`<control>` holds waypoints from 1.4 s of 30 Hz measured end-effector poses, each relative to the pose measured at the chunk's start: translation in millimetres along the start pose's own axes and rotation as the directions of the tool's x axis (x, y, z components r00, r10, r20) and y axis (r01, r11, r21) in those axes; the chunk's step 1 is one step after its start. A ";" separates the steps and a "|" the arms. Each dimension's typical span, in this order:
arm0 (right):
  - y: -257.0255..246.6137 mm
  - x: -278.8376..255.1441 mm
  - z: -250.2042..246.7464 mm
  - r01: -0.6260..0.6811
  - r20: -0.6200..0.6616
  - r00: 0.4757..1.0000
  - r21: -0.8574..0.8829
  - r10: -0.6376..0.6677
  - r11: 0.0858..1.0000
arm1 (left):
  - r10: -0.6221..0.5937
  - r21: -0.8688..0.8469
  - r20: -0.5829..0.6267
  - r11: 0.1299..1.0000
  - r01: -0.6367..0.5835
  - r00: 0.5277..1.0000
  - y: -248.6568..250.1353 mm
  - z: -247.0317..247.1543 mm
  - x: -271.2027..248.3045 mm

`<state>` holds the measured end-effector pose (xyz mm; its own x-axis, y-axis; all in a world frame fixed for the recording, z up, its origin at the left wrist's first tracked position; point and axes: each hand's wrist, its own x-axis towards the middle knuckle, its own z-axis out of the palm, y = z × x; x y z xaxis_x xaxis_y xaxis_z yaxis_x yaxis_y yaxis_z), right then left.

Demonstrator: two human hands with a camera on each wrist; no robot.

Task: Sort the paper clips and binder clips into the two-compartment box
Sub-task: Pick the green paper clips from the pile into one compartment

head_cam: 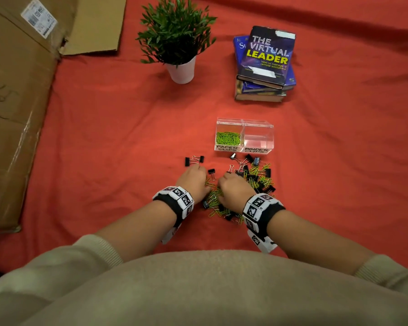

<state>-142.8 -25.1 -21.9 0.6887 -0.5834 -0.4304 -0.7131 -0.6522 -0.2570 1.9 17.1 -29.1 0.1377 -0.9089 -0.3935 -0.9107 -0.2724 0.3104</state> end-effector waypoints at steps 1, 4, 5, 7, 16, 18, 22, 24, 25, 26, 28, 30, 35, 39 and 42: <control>-2.0 -0.9 1.6 0.008 0.003 1.000 -0.022 -0.008 1.000 | 0.019 0.014 0.000 1.000 -0.019 1.000 1.2 0.3 1.0; -3.9 -2.8 3.8 0.020 0.021 1.000 -0.049 -0.019 0.999 | 0.056 0.046 0.023 0.997 -0.057 0.998 5.0 -1.0 2.9; -4.2 -3.0 4.0 0.020 0.025 1.000 -0.042 -0.019 0.999 | 0.058 0.048 0.038 0.997 -0.060 0.998 5.1 -0.7 3.7; -4.6 -2.6 3.2 0.020 0.026 0.999 -0.025 -0.019 0.999 | 0.066 0.048 0.062 0.996 -0.069 0.996 4.9 -0.2 4.9; 10.7 8.2 -11.5 -0.168 0.159 0.978 0.236 0.132 0.957 | 0.107 0.062 0.091 0.992 -0.113 0.990 -2.7 2.5 10.9; 17.0 7.1 -19.2 -0.208 0.139 0.976 0.391 0.166 0.896 | 0.077 -0.039 0.092 0.997 -0.073 0.993 -2.7 -1.6 11.4; 32.6 1.8 -30.9 -0.194 0.070 0.978 0.639 0.195 0.744 | -0.057 -0.344 0.078 0.935 0.080 0.995 -7.6 -16.0 9.7; 39.7 1.1 -34.4 -0.202 0.098 0.976 0.737 0.193 0.646 | -0.056 -0.461 0.071 0.884 0.083 0.996 -13.5 -22.2 9.4; 42.5 1.5 -35.3 -0.206 0.113 0.975 0.777 0.190 0.594 | -0.055 -0.506 0.077 0.858 0.086 0.996 -16.4 -24.7 9.2; 44.1 1.3 -36.2 -0.217 0.133 0.972 0.820 0.192 0.529 | -0.060 -0.544 0.089 0.833 0.099 0.994 -19.5 -26.5 9.3; 43.2 2.1 -36.4 -0.252 0.190 0.960 0.903 0.203 0.347 | -0.096 -0.599 0.125 0.786 0.153 0.987 -25.1 -27.4 9.4; 38.1 3.2 -36.9 -0.298 0.261 0.943 0.939 0.208 0.172 | -0.139 -0.618 0.155 0.759 0.206 0.978 -29.3 -25.6 8.3; 22.8 7.6 -33.7 -0.321 0.228 0.944 0.803 0.240 0.502 | -0.077 -0.368 0.148 0.921 0.127 0.986 -31.9 -20.6 -2.6; 14.1 10.5 -32.0 -0.250 0.072 0.968 0.422 0.243 0.871 | 0.014 -0.168 0.127 0.986 0.008 0.992 -35.5 -14.2 -6.2; 5.6 12.6 -27.2 -0.206 0.067 0.978 0.248 0.195 0.947 | 0.031 -0.101 0.148 0.995 -0.016 0.988 -37.2 -12.6 -7.7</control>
<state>-134.6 -49.3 -5.2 0.5258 -0.6658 -0.5294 -0.8494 -0.3773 -0.3690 39.7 30.2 -26.7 0.0499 -0.8603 -0.5073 -0.8688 -0.2880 0.4029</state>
